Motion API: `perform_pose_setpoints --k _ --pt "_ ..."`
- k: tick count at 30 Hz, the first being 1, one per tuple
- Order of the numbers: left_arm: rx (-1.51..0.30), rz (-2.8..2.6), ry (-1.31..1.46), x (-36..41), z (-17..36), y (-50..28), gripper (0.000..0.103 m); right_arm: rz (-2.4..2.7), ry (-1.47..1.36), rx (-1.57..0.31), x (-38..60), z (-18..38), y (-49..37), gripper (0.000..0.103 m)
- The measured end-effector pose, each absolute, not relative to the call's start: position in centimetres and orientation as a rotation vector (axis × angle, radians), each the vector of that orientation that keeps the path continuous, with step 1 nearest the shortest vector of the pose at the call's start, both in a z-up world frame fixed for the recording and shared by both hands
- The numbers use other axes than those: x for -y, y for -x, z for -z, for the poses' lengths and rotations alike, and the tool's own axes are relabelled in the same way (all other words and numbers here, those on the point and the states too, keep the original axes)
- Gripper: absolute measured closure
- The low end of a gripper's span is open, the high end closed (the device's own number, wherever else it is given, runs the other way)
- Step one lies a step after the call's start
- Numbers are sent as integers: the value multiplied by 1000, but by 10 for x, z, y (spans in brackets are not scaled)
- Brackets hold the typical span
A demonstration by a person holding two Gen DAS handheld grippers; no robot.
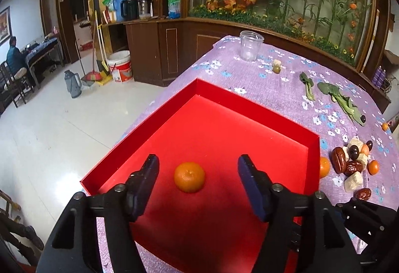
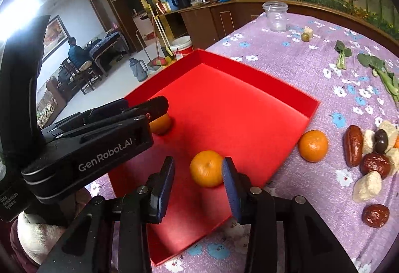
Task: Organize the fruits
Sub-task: 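Carry both tangerines over the red tray and open both tools to drop them, then move both tools back toward the fruit pile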
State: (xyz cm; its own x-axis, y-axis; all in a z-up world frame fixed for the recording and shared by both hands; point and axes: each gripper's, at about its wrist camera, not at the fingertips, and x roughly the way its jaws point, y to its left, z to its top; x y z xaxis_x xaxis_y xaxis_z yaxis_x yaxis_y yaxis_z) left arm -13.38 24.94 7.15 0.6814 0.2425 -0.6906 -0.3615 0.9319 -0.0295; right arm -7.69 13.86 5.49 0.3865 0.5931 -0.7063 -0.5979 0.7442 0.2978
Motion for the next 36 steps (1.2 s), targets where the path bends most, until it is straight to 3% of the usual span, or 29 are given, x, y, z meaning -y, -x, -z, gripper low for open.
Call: perform_pose_setpoints --k 8,12,23,36 --pt "-728 -335 137 -231 -86 141 37 -743 -27 -862 -114 -65 88 59" --pt "-715 -326 118 -219 -93 146 29 -722 -56 -846 -95 -70 92 59" --pt "-700 -224 126 -185 -106 149 28 -540 -178 -794 19 -75 94 54" --pt "-803 20 90 -109 -80 117 28 -339 -262 -835 113 -51 65 53"
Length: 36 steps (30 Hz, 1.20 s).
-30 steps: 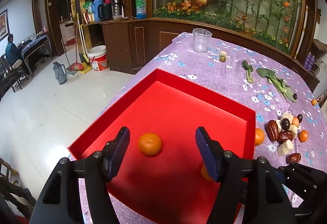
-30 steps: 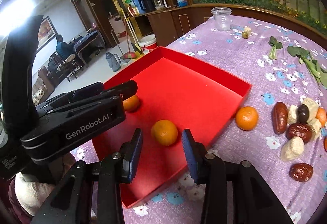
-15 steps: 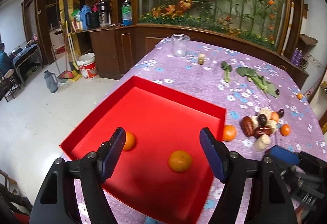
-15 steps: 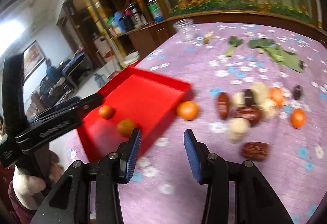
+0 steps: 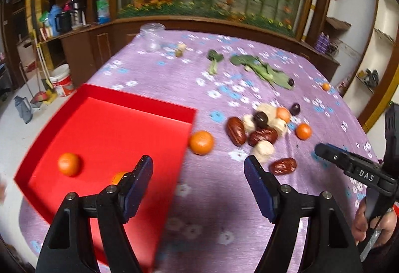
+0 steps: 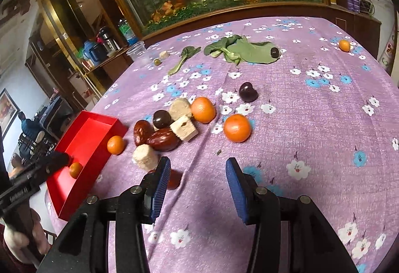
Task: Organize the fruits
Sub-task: 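Move both tools back toward the fruit pile, then grasp a beige round cake with the left tool while the right tool grasps a red date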
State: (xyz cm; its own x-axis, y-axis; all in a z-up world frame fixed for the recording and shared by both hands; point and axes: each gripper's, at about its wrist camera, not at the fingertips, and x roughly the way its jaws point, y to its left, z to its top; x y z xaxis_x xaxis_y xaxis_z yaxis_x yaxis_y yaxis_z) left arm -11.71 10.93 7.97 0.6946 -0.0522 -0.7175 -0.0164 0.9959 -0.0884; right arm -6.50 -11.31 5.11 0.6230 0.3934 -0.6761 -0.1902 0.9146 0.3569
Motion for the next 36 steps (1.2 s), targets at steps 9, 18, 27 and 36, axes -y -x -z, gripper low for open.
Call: perform_pose_setpoints --k 9,18,27,36 --pt "-859 52 140 -102 -61 102 28 -463 -142 -899 72 -31 57 53" --pt "-877 99 179 -100 -53 93 28 -485 -46 -904 47 -21 49 51" --pt "-916 130 192 -89 -40 81 29 -474 -52 -901 52 -22 53 57" --pt "-912 189 107 -58 -30 64 29 -381 -89 -919 89 -25 61 57"
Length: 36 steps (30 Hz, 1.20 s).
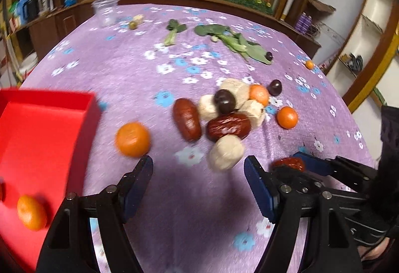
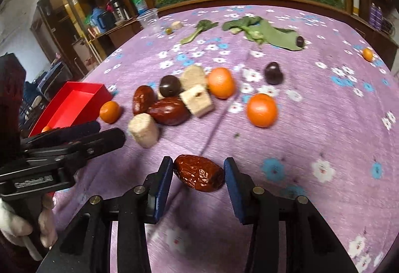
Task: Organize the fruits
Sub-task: 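Grasp a beige round cake with the left tool while the right tool grasps a red date, then carry the cake and date over the red tray and open both tools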
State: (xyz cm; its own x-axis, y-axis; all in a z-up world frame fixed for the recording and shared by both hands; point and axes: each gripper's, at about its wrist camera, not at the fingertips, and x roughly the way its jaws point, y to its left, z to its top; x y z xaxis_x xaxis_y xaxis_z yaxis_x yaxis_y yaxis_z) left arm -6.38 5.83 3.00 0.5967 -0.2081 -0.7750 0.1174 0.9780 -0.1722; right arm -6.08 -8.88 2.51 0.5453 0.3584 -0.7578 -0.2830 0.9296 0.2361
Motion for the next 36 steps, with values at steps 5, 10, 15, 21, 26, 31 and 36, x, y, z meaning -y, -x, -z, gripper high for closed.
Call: perform_pose_setpoints --k 5,10,15,21,26,31,36 --pt "-940 221 49 -38 -18 45 32 -372 -94 -922 93 -25 62 57" --pt "-938 212 -1 -30 -14 45 63 -376 -93 -920 90 -25 62 57" --pt "-937 238 21 -31 -16 48 75 -365 -93 -924 89 -24 61 56" --pt "-930 234 7 -28 -15 48 74 -360 -74 -937 85 -24 60 43" --pt "-913 238 0 -27 -15 52 75 -340 -63 -938 85 -25 61 55" --pt "-886 243 50 -39 -25 63 75 -331 -75 -918 86 -31 70 64" --pt "-851 229 117 -61 -43 77 75 -344 -67 -883 79 -44 80 65"
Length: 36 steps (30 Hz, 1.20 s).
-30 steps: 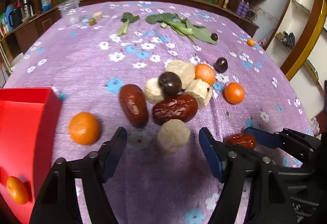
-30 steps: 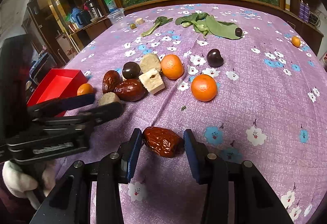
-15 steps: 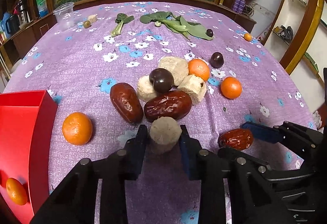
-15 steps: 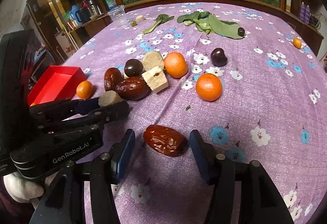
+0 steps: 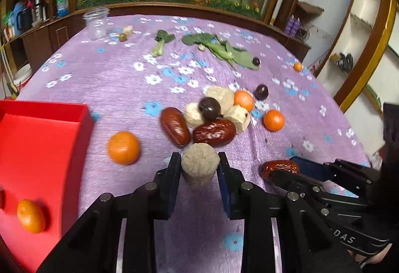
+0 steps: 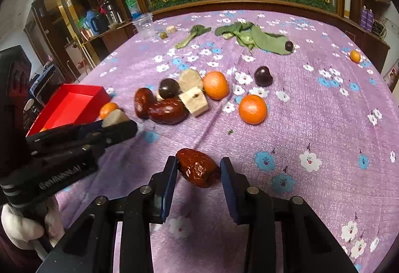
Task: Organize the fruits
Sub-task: 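Carry the cake and date over the red tray and open both tools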
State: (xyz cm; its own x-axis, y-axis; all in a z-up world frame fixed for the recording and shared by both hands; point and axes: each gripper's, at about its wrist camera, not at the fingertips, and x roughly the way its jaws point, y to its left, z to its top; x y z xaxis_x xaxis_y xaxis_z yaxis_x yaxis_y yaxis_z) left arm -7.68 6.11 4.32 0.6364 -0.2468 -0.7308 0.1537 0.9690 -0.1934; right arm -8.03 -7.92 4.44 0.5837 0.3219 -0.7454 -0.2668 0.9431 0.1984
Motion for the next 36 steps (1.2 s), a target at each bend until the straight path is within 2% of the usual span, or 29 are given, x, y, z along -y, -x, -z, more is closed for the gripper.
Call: perform_pose_setpoints --k 14,36 --pt "-720 133 259 -141 -88 117 75 -394 -29 -815 43 -77 101 72" --pt "-700 -141 404 -272 -74 127 75 -637 50 -786 -82 -111 87 74"
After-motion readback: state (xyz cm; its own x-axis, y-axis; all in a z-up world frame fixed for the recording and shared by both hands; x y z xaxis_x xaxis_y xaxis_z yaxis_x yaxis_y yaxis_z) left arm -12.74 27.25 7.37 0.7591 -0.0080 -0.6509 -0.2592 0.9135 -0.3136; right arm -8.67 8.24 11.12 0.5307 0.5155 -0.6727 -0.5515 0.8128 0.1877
